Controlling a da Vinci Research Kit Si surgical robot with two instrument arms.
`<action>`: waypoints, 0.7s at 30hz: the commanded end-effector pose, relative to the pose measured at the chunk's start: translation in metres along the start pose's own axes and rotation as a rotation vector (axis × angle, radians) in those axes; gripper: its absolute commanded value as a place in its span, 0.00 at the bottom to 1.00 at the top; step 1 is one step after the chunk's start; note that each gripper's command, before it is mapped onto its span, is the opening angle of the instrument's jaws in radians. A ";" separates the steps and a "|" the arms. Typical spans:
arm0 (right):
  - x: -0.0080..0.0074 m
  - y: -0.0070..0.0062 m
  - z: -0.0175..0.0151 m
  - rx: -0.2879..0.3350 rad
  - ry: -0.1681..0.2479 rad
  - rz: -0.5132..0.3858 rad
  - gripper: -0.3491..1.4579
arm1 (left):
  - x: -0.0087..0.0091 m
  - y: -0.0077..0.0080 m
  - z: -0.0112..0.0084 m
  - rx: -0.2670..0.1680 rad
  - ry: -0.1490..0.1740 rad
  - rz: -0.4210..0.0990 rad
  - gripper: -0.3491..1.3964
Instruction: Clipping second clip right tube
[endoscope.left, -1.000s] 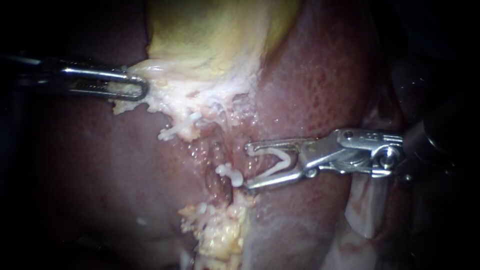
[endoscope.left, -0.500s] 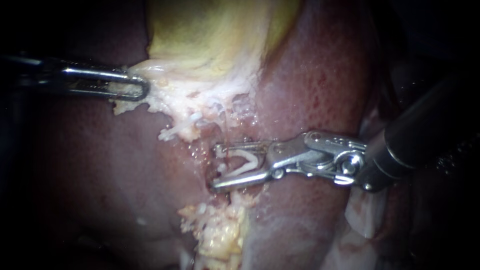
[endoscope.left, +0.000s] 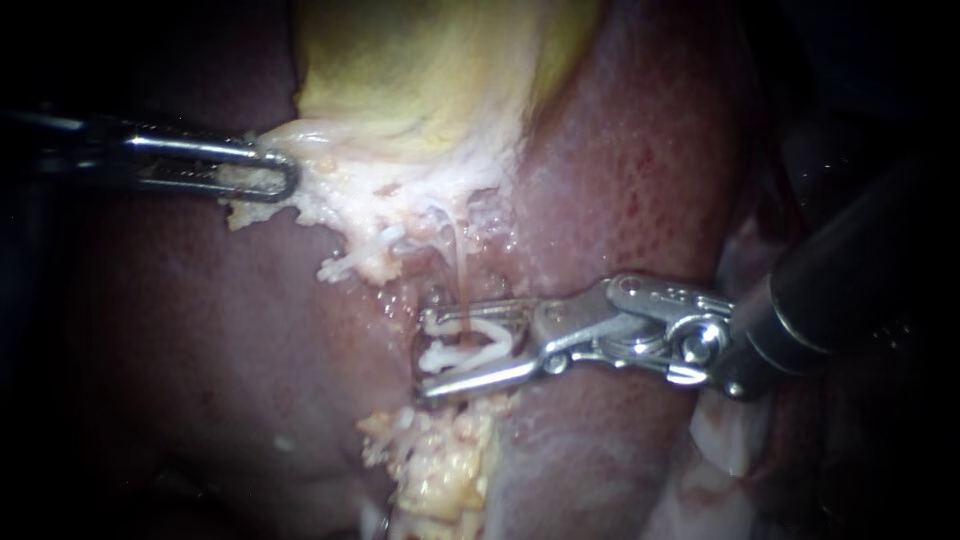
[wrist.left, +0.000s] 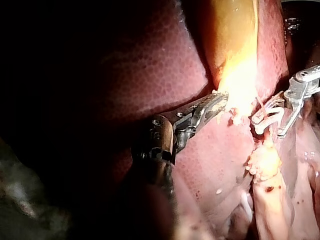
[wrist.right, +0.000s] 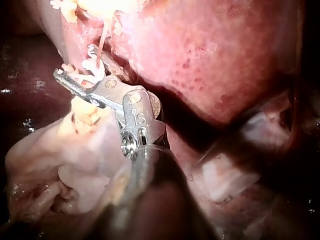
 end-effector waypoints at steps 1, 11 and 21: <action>0.0001 -0.0002 -0.0001 0.001 0.001 0.000 0.46 | 0.0000 0.0000 0.0000 0.000 0.000 0.000 0.00; 0.0009 -0.0012 -0.0005 0.011 0.006 0.004 0.42 | 0.0000 0.0000 0.0000 0.000 0.000 0.000 0.00; 0.0009 -0.0012 -0.0005 0.010 0.007 0.052 0.19 | 0.0000 0.0000 0.0000 0.000 0.000 0.000 0.00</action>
